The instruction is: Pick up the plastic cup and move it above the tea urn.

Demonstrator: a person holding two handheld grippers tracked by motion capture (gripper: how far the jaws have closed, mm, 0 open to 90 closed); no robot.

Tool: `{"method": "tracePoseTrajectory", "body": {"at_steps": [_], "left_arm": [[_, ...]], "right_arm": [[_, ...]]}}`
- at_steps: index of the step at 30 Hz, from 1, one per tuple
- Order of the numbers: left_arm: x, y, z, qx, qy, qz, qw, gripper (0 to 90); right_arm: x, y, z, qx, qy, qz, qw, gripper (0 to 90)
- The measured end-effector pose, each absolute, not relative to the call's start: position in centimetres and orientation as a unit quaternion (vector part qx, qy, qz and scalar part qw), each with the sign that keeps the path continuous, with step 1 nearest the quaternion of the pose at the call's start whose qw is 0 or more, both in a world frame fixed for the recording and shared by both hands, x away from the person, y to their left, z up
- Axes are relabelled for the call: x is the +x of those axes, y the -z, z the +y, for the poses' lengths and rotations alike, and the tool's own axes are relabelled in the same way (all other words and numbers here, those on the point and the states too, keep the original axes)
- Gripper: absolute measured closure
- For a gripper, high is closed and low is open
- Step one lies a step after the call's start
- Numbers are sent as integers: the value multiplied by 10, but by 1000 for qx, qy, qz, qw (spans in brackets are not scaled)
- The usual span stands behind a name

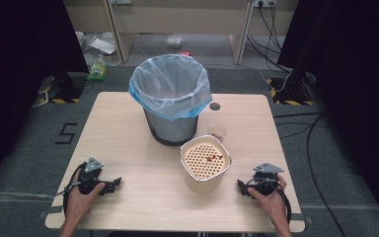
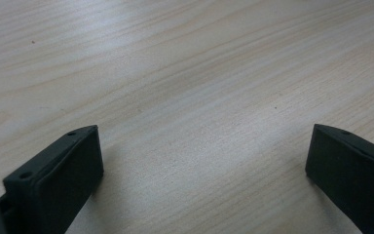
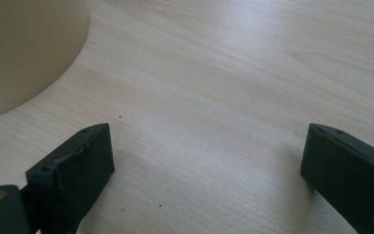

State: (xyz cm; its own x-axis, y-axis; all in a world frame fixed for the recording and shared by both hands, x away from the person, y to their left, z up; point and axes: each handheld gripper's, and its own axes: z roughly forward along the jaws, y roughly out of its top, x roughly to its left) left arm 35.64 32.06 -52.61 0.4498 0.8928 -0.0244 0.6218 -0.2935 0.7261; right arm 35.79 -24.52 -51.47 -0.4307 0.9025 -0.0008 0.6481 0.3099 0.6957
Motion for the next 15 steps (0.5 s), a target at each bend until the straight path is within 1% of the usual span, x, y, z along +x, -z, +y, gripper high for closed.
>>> {"method": "tracePoseTrajectory", "body": {"at_steps": [1,2,3,4,6,7,12,13,15], "left_arm": [[356,526,321,780,-198,486,342,0],[356,526,321,780,-198,486,342,0],[356,526,321,780,-198,486,342,0],[356,526,321,780,-198,486,342,0],[356,526,321,779,-198,486,343,0],[356,526,321,779,-198,486,343,0],[356,526,321,779,-198,486,343,0],[356,526,321,780,-198,486,343,0],[356,526,321,780,-198,486,342,0]], "right_arm": [[358,514,-246,489,-317,787,201,105],[358,513,-246,492,-318,786,199,165],[360,511,-247,493,-322,783,203,201],[359,510,-246,504,-328,775,196,179],[361,506,-247,505,-337,772,191,181],[361,503,-247,499,-340,772,196,196],[365,490,-243,492,-345,774,200,206],[368,483,-241,488,-347,775,203,234],[372,477,-240,487,-349,775,203,241]]}}
